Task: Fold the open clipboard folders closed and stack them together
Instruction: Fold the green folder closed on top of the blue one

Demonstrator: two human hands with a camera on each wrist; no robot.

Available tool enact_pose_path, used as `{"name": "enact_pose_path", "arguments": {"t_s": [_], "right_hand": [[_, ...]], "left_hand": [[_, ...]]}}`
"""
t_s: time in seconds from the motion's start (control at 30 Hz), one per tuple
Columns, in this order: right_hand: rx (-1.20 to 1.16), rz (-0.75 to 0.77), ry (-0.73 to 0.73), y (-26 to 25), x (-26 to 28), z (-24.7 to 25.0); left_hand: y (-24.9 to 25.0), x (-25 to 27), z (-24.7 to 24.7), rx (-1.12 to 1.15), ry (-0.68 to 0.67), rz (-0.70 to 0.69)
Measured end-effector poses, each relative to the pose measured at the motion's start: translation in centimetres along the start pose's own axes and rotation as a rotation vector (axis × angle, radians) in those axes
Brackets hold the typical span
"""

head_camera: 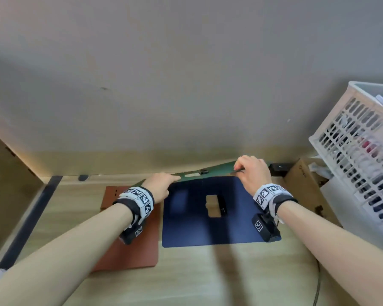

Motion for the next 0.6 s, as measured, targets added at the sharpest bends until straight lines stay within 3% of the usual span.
{"name": "enact_pose_path", "arguments": {"t_s": [0.17,0.3,0.6], "right_hand": [[-0.051,-0.251,-0.195,5.8,5.5,-6.4],[-0.137,-0.34,-0.254,8.3,10.3,-9.8],[-0.04,-0.231,-0.453,11.7,18.2,-17.5]], "left_hand": [[2.6,1.4,-8.5,0.025,-0.146,-0.044],[4.4,2.6,-13.2,-0.012,-0.222,-0.074],[5.6,5.3,-21.7,-0.091,-0.305,-0.076]]}}
Point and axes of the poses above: each hand's wrist, its own x-axis away from the middle knuckle, its own z-axis out of the back of the hand, y = z × x, the point moved 7 cm from there along -x, towards the middle knuckle, and after that the axes turned 13 degrees about -x, right-handed, at the moved point
